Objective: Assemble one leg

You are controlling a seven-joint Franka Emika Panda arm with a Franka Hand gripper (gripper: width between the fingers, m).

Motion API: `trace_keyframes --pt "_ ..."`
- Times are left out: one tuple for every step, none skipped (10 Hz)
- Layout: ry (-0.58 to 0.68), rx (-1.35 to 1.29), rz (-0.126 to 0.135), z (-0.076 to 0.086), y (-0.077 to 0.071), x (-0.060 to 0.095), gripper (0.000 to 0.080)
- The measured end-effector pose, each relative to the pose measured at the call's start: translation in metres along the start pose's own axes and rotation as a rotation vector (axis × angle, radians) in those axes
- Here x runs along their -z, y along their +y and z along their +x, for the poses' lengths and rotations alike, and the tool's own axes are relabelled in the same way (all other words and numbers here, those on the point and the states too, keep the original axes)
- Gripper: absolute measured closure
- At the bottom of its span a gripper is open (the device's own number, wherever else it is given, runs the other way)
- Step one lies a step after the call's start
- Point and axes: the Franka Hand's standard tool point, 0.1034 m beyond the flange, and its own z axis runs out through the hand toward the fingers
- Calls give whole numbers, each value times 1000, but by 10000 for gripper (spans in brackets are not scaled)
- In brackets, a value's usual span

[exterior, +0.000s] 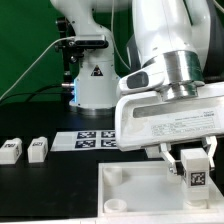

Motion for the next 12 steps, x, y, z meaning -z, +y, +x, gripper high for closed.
trace_keyframes --pt "2 9 -9 0 0 0 508" --pt "-3 11 -9 0 0 0 508" --pt "-17 10 -9 -3 0 -1 508" --pt "-18 10 -9 -3 0 -1 326" --pt "-19 9 -9 -3 1 -1 205" --pt "-19 9 -9 -3 1 -2 205" --pt "-19 9 -9 -3 1 -2 160" --pt "-19 9 -9 -3 1 -2 160" --pt "-19 9 -9 -3 1 -2 151" --pt "-19 9 -9 -3 1 -2 151" --pt "-19 9 -9 -3 1 -2 151" --pt "-19 9 -9 -3 1 -2 151"
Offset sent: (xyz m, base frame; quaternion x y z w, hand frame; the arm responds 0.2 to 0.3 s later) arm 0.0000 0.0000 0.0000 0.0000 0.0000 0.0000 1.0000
